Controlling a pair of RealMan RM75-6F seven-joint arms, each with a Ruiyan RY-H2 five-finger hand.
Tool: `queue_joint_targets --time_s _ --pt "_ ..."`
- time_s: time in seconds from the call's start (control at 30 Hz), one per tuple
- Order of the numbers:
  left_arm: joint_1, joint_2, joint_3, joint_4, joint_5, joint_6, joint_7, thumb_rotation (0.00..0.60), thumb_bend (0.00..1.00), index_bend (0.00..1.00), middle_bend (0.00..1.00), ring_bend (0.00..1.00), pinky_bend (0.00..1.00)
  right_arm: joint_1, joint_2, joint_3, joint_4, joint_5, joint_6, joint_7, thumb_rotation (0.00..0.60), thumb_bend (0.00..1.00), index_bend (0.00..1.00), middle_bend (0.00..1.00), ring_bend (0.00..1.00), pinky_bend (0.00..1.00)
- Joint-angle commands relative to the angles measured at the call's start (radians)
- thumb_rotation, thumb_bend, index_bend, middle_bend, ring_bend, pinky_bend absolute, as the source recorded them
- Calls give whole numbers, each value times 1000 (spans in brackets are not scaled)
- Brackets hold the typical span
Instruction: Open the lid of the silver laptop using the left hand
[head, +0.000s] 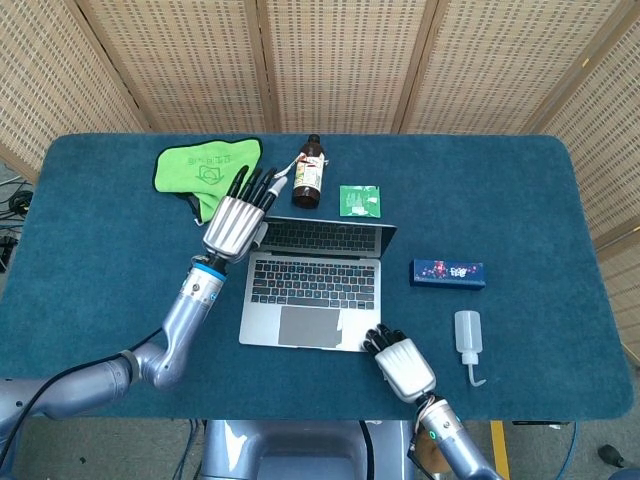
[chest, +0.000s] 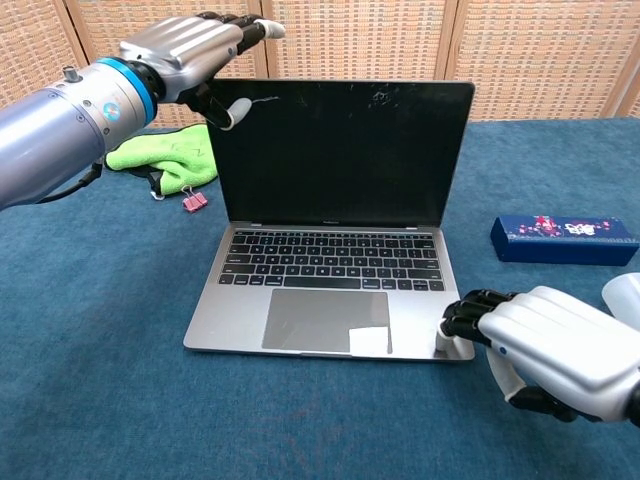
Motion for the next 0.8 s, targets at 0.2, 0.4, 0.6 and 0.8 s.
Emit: queue_joint_targets --time_s 0.2,0.4,0.6,0.8 --pt "-2 -1 -1 17 -34 1 0 600 517 0 0 0 0 1 7 -1 -7 13 -9 -10 600 1000 271 250 156 323" --pt "0 6 11 38 -36 4 -15 600 517 0 0 0 0 1 10 -2 -6 24 -16 -17 600 1000 271 251 156 323" --pt "1 13 13 41 -41 9 -34 600 517 0 0 0 0 2 10 -3 -9 26 -17 -20 600 1000 271 253 156 323" --pt "3 19 22 45 -44 11 -48 600 516 0 0 0 0 3 12 -1 -10 35 -19 -23 600 1000 271 257 156 323"
